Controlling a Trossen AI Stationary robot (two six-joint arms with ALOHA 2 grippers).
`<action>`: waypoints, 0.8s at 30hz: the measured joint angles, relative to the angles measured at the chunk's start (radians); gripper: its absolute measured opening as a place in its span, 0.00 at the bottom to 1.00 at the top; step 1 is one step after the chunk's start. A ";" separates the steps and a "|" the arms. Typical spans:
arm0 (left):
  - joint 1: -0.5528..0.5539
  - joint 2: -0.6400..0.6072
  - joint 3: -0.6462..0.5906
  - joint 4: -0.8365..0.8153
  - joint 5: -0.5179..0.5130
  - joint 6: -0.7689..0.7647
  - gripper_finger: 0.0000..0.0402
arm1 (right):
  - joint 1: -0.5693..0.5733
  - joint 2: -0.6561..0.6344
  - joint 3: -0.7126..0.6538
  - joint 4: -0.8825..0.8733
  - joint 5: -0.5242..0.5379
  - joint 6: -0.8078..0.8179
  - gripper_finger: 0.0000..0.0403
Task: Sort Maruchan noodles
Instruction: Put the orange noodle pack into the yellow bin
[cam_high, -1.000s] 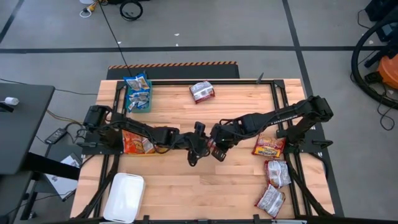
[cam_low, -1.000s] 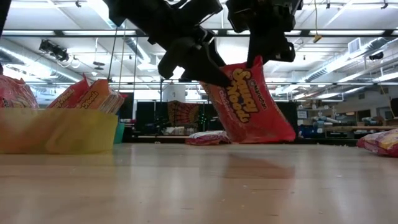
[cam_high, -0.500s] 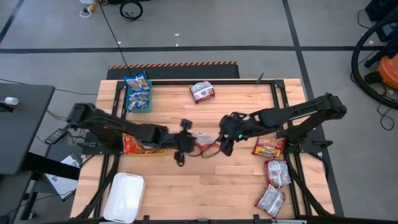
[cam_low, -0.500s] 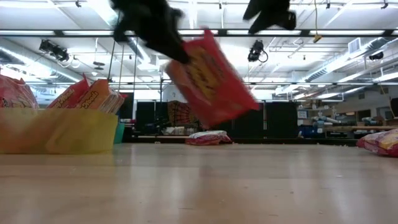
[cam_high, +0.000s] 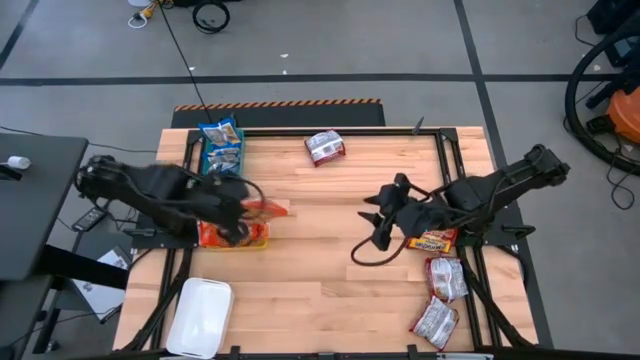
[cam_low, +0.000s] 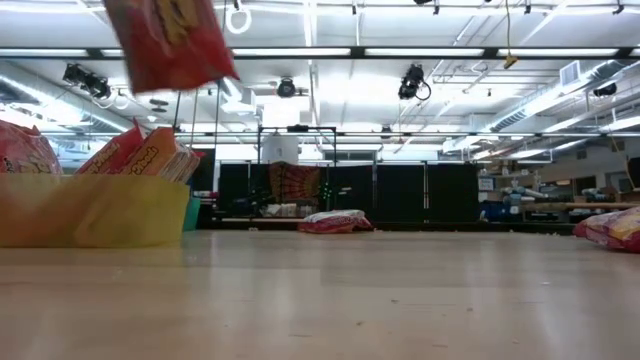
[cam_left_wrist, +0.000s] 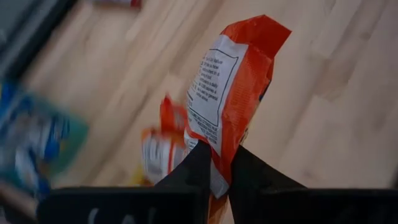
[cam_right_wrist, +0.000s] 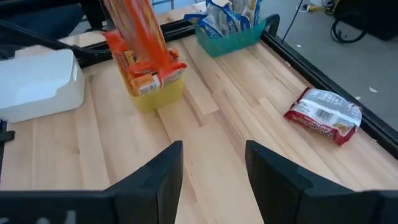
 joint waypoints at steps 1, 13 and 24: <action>-0.002 0.000 0.038 -0.049 0.015 -0.054 0.10 | 0.005 0.009 0.000 -0.007 -0.002 0.001 0.44; -0.007 -0.125 -0.110 -0.115 0.116 -0.719 0.08 | 0.085 0.158 -0.002 -0.044 -0.025 0.008 0.44; 0.023 -0.167 -0.297 -0.115 0.231 -0.973 0.09 | 0.319 0.222 -0.021 -0.203 -0.032 0.126 0.44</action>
